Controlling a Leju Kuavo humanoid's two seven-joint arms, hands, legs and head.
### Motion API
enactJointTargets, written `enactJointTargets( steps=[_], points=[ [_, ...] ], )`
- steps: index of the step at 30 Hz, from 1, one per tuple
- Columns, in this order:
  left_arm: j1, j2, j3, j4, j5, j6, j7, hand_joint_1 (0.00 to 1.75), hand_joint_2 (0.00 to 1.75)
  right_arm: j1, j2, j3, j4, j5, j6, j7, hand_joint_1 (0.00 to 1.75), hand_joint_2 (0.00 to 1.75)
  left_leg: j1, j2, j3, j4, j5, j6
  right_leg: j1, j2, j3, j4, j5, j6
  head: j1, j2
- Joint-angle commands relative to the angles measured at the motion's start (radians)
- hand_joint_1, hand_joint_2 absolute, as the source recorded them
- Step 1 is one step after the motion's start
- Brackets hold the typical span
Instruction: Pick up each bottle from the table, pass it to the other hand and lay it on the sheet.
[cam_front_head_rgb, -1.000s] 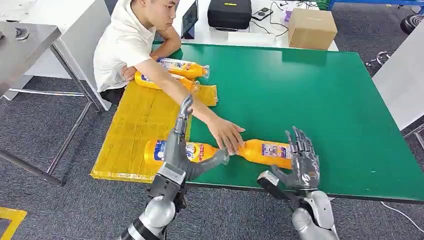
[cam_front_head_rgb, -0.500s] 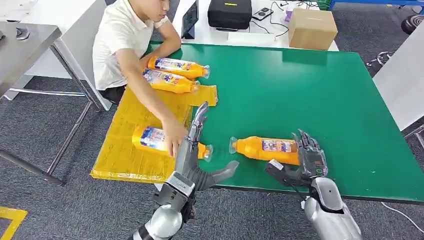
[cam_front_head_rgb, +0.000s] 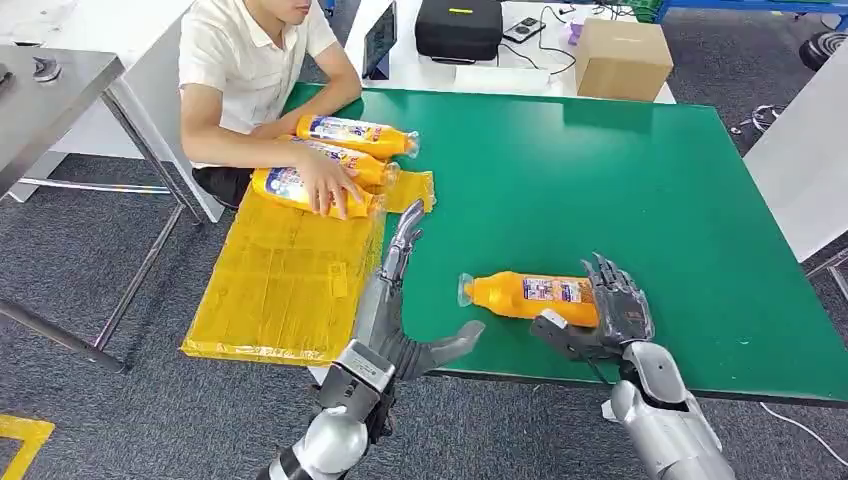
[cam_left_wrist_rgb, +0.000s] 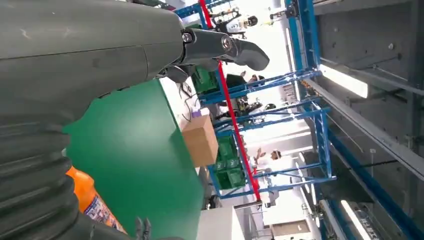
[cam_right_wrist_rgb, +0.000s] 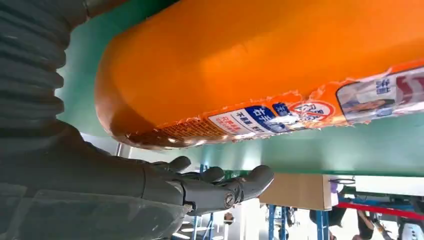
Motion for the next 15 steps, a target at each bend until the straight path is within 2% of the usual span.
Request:
enactJointTargets(
  steps=[1, 3, 5, 6, 7, 15],
  points=[
    [-0.042, 0.019, -0.025, 0.03, 0.008, -0.005, 0.009, 0.0, 1.75, -0.05, 0.025, 0.045, 0.143, 0.002, -0.001, -0.006, 0.0, 1.75, 0.001, 0.001, 0.001, 0.0, 0.0, -0.001, 0.001, 0.001, 0.001, -0.001, 0.0, -0.001, 0.0, 0.0],
    [-0.048, 0.015, -0.027, 0.034, 0.014, -0.009, 0.014, 0.0, 1.75, -0.068, 0.035, 0.051, 0.167, -0.002, 0.022, -0.004, 0.0, 1.75, 0.001, 0.001, 0.002, -0.001, 0.0, -0.001, 0.001, 0.002, 0.001, -0.001, 0.0, -0.001, 0.0, 0.0],
    [-0.057, 0.013, -0.036, 0.04, 0.024, -0.02, 0.025, 0.0, 1.75, -0.101, 0.029, 0.065, 0.216, -0.029, 0.103, 0.003, 0.02, 1.75, 0.001, 0.001, 0.002, 0.0, 0.0, -0.001, 0.001, 0.002, 0.001, -0.001, 0.001, -0.002, 0.0, 0.0],
    [-0.057, 0.012, -0.039, 0.041, 0.027, -0.022, 0.027, 0.0, 1.75, -0.106, 0.023, 0.068, 0.223, -0.038, 0.11, -0.003, 1.12, 1.75, 0.001, 0.002, 0.002, -0.001, 0.0, -0.001, 0.001, 0.003, 0.002, -0.001, 0.001, -0.002, 0.0, 0.0],
    [-0.059, 0.012, -0.042, 0.043, 0.031, -0.026, 0.029, 0.0, 1.75, -0.115, 0.01, 0.078, 0.239, -0.041, 0.131, -0.009, 1.73, 1.75, 0.001, 0.002, 0.002, 0.0, 0.0, -0.001, 0.001, 0.003, 0.001, -0.001, 0.001, -0.002, 0.0, 0.0],
    [-0.065, 0.011, -0.047, 0.043, 0.043, -0.039, 0.038, 0.0, 1.75, -0.105, -0.036, 0.097, 0.253, -0.069, 0.206, -0.013, 1.75, 1.75, 0.001, -0.002, 0.005, -0.001, 0.0, 0.0, 0.001, -0.001, 0.005, -0.002, 0.001, -0.001, 0.0, 0.0]
  ],
)
